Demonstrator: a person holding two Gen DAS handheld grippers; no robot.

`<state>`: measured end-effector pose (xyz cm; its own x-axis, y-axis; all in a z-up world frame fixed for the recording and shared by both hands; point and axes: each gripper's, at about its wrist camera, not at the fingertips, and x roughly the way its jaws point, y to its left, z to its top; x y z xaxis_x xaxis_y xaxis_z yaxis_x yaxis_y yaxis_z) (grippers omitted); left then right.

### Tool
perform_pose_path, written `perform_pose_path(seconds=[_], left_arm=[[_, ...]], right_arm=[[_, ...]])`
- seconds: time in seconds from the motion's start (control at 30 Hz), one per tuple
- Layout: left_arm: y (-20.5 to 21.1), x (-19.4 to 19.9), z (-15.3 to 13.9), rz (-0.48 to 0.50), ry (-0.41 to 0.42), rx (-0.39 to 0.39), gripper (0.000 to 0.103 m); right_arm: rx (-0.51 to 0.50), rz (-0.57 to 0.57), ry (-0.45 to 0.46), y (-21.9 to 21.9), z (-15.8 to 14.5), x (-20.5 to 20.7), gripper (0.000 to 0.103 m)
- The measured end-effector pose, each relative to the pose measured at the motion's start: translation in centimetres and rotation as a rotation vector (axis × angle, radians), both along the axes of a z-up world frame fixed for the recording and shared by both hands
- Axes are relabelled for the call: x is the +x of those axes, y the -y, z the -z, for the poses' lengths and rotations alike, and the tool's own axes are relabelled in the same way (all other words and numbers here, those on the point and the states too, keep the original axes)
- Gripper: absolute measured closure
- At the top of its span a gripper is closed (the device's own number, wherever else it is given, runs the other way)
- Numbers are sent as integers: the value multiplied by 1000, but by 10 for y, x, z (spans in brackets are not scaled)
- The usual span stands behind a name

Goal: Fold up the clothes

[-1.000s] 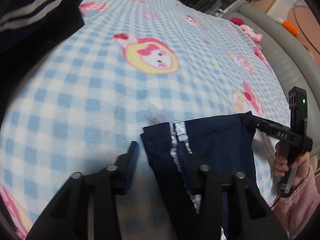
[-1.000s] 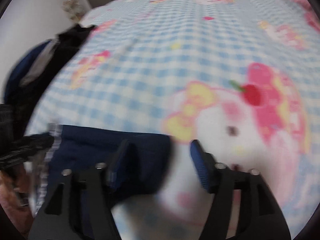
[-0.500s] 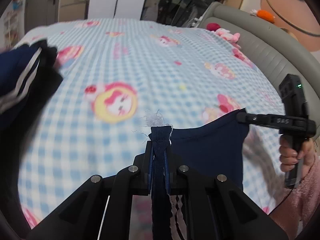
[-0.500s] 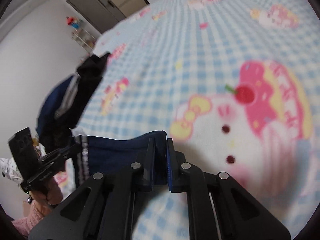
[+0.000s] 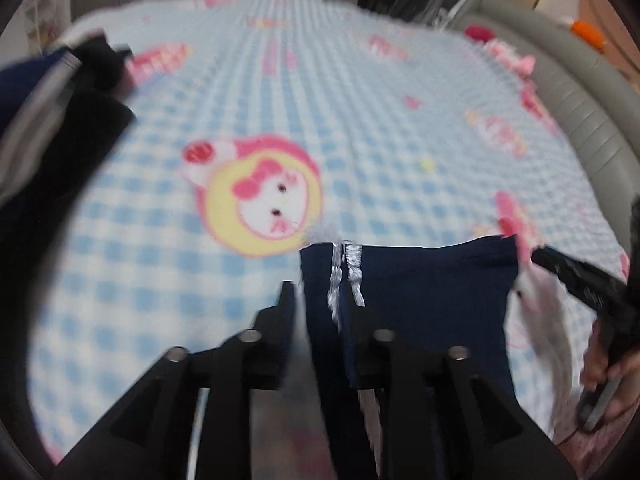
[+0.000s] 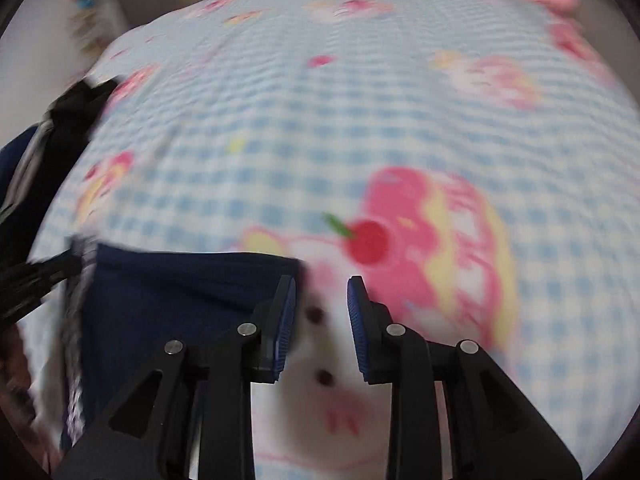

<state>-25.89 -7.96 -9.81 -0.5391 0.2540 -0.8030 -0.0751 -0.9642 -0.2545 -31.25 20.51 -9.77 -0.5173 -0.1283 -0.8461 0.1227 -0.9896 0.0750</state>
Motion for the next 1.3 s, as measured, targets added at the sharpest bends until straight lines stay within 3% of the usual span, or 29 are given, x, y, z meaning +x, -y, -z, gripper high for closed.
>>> perform_pose_path(seconds=[0.03, 0.1, 0.2, 0.3, 0.43, 0.57, 0.7, 0.8, 0.9, 1.1, 1.3], left_arm=[[4, 14, -9, -6, -31, 11, 54], [15, 47, -19, -16, -59, 84, 53], [21, 97, -11, -29, -44, 181, 53], [17, 141, 6, -41, -34, 233, 55], [13, 164, 25, -46, -14, 289, 55], [10, 167, 33, -55, 36, 296, 55], [21, 180, 42, -89, 82, 473, 55], [14, 183, 48, -116, 100, 282, 55], [15, 188, 50, -121, 103, 280, 55], [31, 198, 46, -137, 73, 411, 55], [35, 204, 58, -141, 94, 483, 55]], right_arm=[[-32, -9, -31, 3, -7, 20, 71], [-96, -28, -94, 9, -21, 61, 56], [-203, -113, -30, 26, -11, 114, 56], [-259, -128, 38, 32, 10, 154, 56], [-242, -63, 82, 37, 29, 181, 56], [-237, -80, 81, 40, 28, 188, 53], [-261, -28, 110, 35, 35, 199, 53], [-230, -48, 97, 37, 35, 205, 53], [-208, -59, 87, 32, 35, 209, 53], [-304, -8, 34, 10, 21, 213, 53], [-408, -6, 94, -6, 31, 212, 53]])
